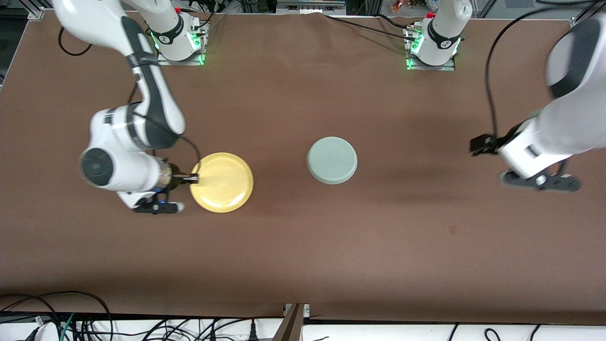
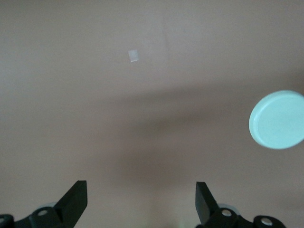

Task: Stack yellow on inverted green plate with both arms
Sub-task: 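Carry the yellow plate with the right gripper over the green plate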

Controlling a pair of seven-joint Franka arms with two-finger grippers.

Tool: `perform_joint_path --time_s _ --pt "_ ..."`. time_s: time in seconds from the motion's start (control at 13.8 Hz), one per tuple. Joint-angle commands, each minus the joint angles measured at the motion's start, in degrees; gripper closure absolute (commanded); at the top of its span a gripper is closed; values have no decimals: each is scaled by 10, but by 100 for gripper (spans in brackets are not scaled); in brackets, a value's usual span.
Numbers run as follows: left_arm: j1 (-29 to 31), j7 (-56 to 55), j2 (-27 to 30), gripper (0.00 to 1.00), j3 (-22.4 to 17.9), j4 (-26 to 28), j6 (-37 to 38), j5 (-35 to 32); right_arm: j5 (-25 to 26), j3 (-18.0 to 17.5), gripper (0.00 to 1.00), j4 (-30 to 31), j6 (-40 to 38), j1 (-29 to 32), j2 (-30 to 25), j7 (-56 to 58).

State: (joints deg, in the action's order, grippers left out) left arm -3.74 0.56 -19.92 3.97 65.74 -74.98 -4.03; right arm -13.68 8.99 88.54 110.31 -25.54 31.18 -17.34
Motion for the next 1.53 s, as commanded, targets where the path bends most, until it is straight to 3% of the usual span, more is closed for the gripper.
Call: perform_joint_path --time_s 0.0,0.22,0.51,0.87,1.45 --pt "32 32 106 0 0 119 -23 25 -8 3 100 22 42 -83 -9 -147" --pt "30 23 226 0 -1 271 -110 15 -8 3 100 22 84 -164 -5 -285" --pt "9 23 242 0 -55 317 -182 21 -8 2 100 55 168 -242 0 -409" --pt "9 14 226 0 -49 307 -184 20 -8 -28 100 117 294 -270 2 -478" --pt "6 -55 222 0 -19 302 -178 13 -9 -32 100 124 342 -302 27 -510"
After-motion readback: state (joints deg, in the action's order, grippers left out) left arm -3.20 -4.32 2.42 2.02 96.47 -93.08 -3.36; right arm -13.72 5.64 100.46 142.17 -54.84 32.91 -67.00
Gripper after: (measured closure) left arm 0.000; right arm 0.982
